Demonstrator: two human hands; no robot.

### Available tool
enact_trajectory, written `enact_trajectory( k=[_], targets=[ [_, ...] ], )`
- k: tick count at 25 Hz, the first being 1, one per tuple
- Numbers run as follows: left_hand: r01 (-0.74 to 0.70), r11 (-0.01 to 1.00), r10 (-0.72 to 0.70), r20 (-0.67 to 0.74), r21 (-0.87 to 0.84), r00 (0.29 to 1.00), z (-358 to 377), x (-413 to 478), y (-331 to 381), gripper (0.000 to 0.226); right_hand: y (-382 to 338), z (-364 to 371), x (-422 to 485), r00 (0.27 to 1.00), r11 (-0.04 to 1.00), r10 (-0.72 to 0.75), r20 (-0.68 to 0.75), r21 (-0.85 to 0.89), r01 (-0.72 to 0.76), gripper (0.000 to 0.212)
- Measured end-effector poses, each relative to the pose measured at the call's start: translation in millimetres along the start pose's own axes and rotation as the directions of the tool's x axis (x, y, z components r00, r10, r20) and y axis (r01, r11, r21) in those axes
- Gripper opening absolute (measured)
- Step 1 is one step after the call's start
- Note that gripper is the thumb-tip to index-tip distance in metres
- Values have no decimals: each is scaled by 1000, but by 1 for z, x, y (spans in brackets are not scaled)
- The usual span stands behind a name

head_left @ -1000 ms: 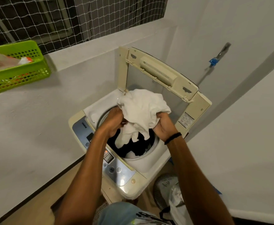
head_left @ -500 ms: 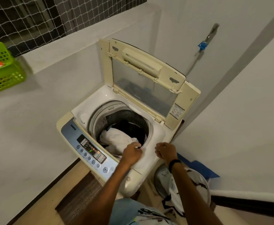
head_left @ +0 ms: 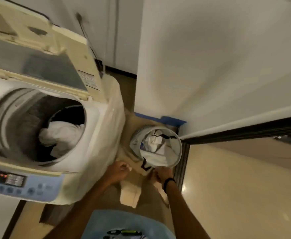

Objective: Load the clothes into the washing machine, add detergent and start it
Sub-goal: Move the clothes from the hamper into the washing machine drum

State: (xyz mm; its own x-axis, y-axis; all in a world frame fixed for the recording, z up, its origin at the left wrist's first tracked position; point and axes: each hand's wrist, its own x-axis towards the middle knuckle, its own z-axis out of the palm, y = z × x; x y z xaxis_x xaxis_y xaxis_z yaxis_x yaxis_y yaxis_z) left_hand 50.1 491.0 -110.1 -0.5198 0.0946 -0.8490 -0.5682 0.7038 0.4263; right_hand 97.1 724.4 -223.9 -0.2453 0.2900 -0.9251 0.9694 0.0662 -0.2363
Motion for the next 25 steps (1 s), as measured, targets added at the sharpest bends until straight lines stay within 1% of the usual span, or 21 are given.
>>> enact_trajectory(
  k=[1, 3, 4, 5, 7, 8, 10, 11, 12, 13, 14, 15, 17, 19, 20, 21, 22, 23, 24, 25],
  targets=[
    [22, 999, -22, 4, 38, 1000, 12, 15, 4, 25, 3, -4, 3, 1000, 998, 29, 10, 60, -30, 7],
    [48, 997, -50, 29, 59, 998, 41, 56, 11, 22, 15, -11, 34, 995, 982, 95, 11, 163, -96, 19],
    [80, 994, -83, 34, 72, 996, 60, 84, 13, 23, 21, -13, 62, 991, 968, 136, 11, 213, -136, 20],
    [131, 990, -132, 9, 59, 991, 81, 119, 8, 26, 25, -13, 91, 986, 955, 166, 13, 246, -164, 18],
    [152, 982, -141, -100, 114, 985, 122, 187, -1, 37, 33, -10, 161, 983, 956, 180, 38, 229, -183, 15],
    [145, 981, -131, -116, 131, 985, 142, 219, -5, 40, 34, -5, 197, 983, 962, 175, 45, 204, -181, 14],
    [124, 987, -112, -112, 104, 987, 178, 275, -1, 28, 39, 8, 286, 978, 957, 199, 68, 203, -209, 13],
    [105, 993, -98, -122, 53, 988, 193, 297, 2, 21, 39, 14, 327, 977, 957, 202, 65, 198, -211, 11],
    [89, 995, -93, -149, -37, 984, 209, 321, 2, 19, 41, 22, 373, 981, 969, 183, 65, 154, -191, 8],
    [88, 985, -115, -184, -146, 976, 222, 343, -2, 21, 42, 28, 412, 987, 986, 152, 56, 64, -155, 13],
    [86, 969, -133, -196, -232, 971, 234, 365, -8, 22, 42, 34, 451, 994, 994, 106, 28, -44, -105, 25],
    [94, 957, -153, -201, -275, 968, 243, 388, -18, 23, 40, 41, 483, 998, 991, 53, -19, -125, -55, 36],
    [102, 952, -176, -247, -287, 953, 253, 418, -31, 23, 34, 55, 530, 991, 971, -85, -99, -230, 60, 53],
    [84, 951, -174, -291, -298, 941, 254, 435, -42, 19, 26, 70, 558, 971, 921, -227, -75, -340, 189, 61],
    [86, 944, -186, -297, -319, 936, 252, 436, -44, 17, 24, 77, 567, 964, 902, -260, -58, -372, 221, 58],
    [89, 932, -201, -298, -351, 933, 250, 437, -48, 16, 21, 79, 570, 961, 878, -271, -48, -422, 227, 48],
    [99, 923, -217, -291, -373, 932, 247, 436, -49, 16, 20, 80, 570, 963, 848, -266, -46, -486, 212, 37],
    [100, 912, -224, -279, -397, 934, 246, 433, -52, 16, 18, 79, 559, 962, 827, -265, -63, -528, 193, 31],
    [99, 905, -225, -268, -415, 937, 242, 426, -49, 17, 17, 76, 541, 953, 815, -288, -91, -547, 194, 30],
    [90, 895, -223, -264, -437, 938, 239, 419, -47, 18, 15, 73, 515, 936, 837, -329, -122, -497, 229, 28]
  ],
)
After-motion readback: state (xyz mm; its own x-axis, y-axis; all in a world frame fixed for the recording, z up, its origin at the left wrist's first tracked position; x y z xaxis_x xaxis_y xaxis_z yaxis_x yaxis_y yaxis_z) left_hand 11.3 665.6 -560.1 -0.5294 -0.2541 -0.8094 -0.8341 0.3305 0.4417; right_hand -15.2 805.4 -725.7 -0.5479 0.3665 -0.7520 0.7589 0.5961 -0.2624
